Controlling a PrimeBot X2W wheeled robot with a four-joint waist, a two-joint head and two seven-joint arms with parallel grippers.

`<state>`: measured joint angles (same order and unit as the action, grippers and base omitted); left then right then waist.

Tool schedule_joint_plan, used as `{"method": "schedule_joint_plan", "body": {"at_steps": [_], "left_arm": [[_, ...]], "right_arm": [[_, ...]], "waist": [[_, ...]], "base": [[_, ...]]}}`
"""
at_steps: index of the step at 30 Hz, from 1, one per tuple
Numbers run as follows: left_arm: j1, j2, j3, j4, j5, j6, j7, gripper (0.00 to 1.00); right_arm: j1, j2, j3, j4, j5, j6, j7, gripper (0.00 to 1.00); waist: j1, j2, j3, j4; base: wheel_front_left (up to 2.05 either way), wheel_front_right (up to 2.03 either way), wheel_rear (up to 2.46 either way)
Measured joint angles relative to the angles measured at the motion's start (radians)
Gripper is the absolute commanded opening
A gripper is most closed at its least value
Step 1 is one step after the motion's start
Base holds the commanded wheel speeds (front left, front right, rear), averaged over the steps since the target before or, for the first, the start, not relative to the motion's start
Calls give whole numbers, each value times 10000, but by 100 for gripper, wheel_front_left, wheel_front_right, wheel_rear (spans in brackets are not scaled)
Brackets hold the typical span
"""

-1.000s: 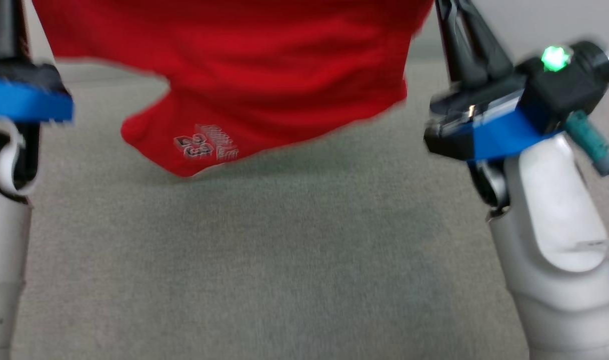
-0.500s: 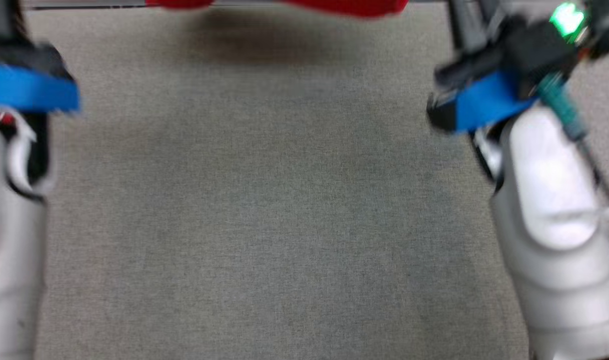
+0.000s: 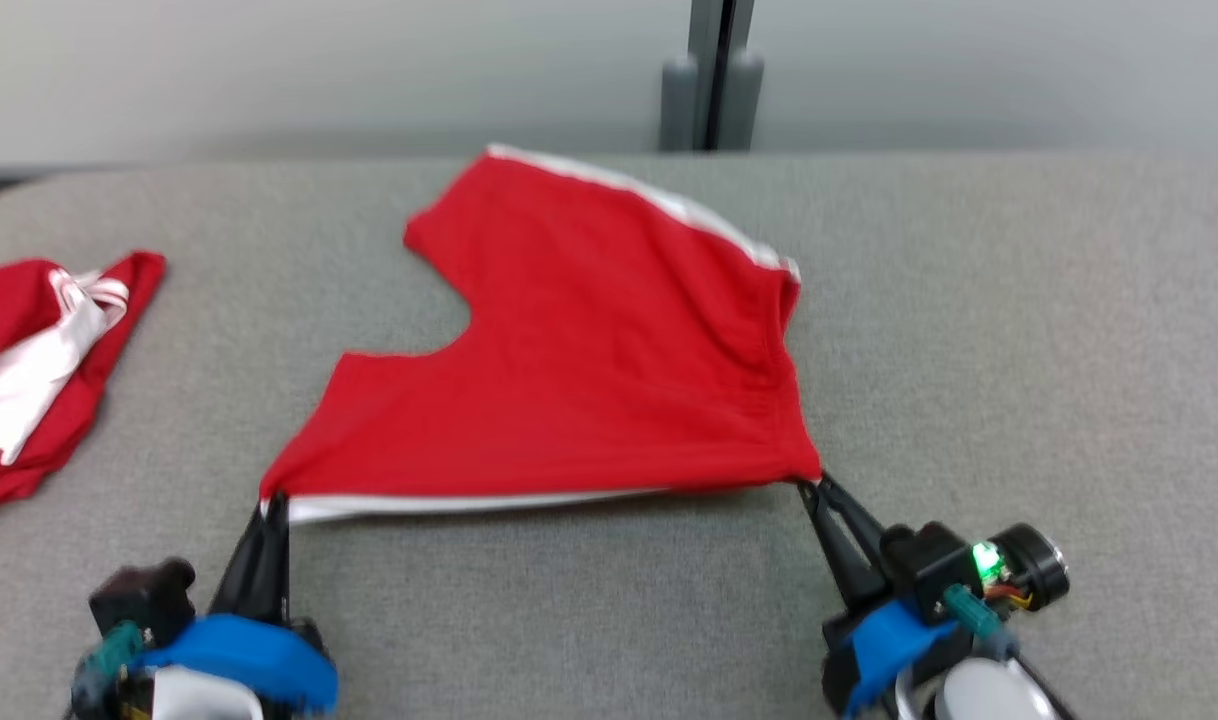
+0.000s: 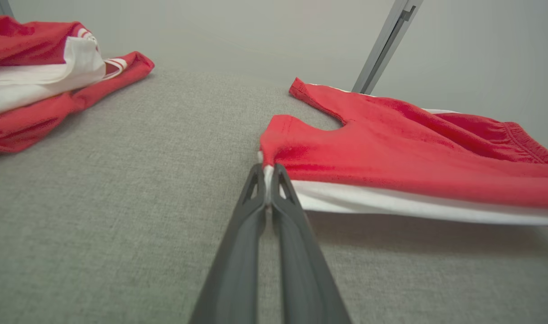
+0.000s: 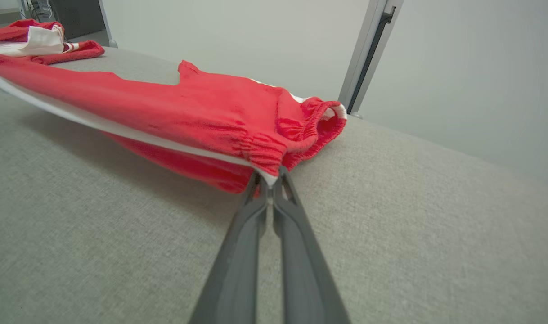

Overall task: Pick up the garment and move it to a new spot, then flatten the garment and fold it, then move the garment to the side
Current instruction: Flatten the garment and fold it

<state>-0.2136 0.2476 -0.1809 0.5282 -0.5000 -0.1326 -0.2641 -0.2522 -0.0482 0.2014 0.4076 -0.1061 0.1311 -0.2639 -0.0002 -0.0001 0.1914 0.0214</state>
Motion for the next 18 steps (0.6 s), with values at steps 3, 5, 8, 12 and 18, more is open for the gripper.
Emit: {"method": "schedule_joint_plan", "body": {"at_steps": [3, 5, 8, 12, 18], "left_arm": [[918, -311, 318, 173, 324, 0, 0, 0], [1476, -619, 571, 261, 470, 0, -2, 0], [2171, -1030, 1187, 205, 692, 0, -2, 0], [2859, -1336, 1603, -148, 1009, 0, 0, 0], [3405, -1396, 1848, -589, 1329, 0, 0, 0]], "right_arm": [[830, 35, 121, 8, 90, 8, 0, 0], [1329, 13, 230, 29, 184, 6, 0, 0], [2017, 23, 349, 33, 278, 8, 0, 0], [2819, 19, 506, -267, 485, 8, 0, 0], [3433, 0, 652, -708, 635, 6, 0, 0]], "waist": [[-1, -1, -615, 53], [-3, -2, -1025, 60], [-2, -2, -1539, -10], [-1, -3, -1975, -164], [1, -2, -2102, -378]], "base": [[0, 0, 0], [0, 0, 0], [0, 0, 0], [0, 0, 0], [0, 0, 0]]}}
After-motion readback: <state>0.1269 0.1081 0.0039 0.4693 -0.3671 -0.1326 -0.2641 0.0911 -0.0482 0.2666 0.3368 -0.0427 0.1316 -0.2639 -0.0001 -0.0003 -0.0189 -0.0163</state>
